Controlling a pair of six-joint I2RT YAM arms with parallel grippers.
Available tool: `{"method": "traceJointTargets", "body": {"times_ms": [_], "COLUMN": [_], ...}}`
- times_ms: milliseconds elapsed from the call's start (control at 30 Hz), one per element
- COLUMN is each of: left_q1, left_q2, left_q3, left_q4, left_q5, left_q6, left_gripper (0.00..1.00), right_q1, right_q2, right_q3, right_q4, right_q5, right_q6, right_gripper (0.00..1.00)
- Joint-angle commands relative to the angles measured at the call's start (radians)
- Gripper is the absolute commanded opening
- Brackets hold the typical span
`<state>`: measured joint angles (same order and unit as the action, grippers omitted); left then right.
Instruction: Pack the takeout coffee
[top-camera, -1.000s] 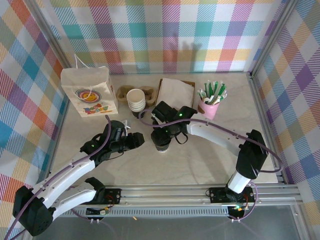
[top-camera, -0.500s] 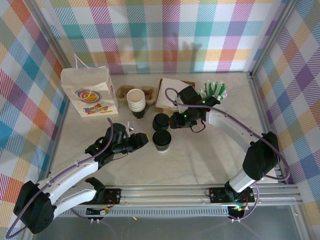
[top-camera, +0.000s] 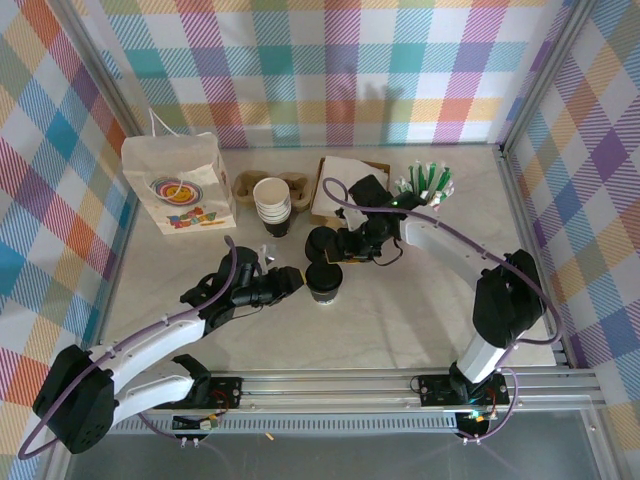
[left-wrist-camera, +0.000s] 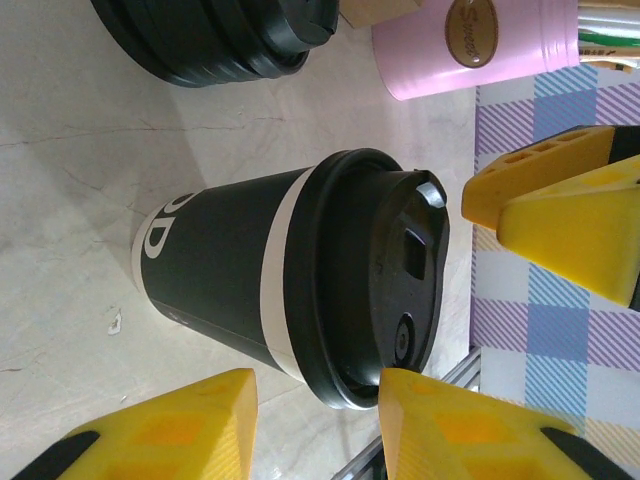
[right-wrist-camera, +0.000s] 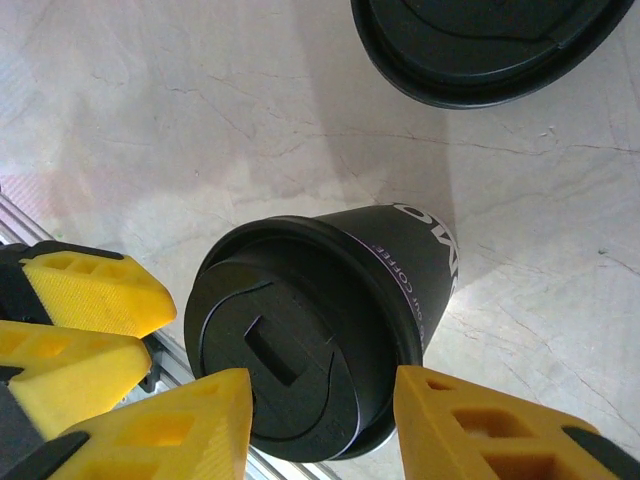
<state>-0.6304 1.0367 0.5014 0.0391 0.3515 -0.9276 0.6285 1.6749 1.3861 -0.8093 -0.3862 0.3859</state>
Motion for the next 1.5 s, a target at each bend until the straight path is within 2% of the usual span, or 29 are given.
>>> {"method": "traceJointTargets", "body": {"times_ms": [0, 833, 1467], "left_q1": [-0.010, -0.027, -0.029], "left_q2": [0.011, 0.068, 0.087], "left_q3": [-0.015, -0.027, -0.047], "left_q4": [0.039, 0.081, 0.087], "left_q5": [0.015, 0.027, 0.023], "left_q6": [-0.014, -0.028, -0.032], "left_gripper": [0.37, 0.33, 0.31], "right_q1": [0.003, 0.002, 0.002], "right_q2": [0.011, 0.056, 0.078], "right_q3": [-0.003, -0.048, -0.055], "right_q4": [0.004, 0.025, 0.009], "right_q5": [-0.042, -0.118, -0.127], "right_q6": [0.016, 0.047, 0.039], "right_gripper": [0.44, 0.46, 0.47]}}
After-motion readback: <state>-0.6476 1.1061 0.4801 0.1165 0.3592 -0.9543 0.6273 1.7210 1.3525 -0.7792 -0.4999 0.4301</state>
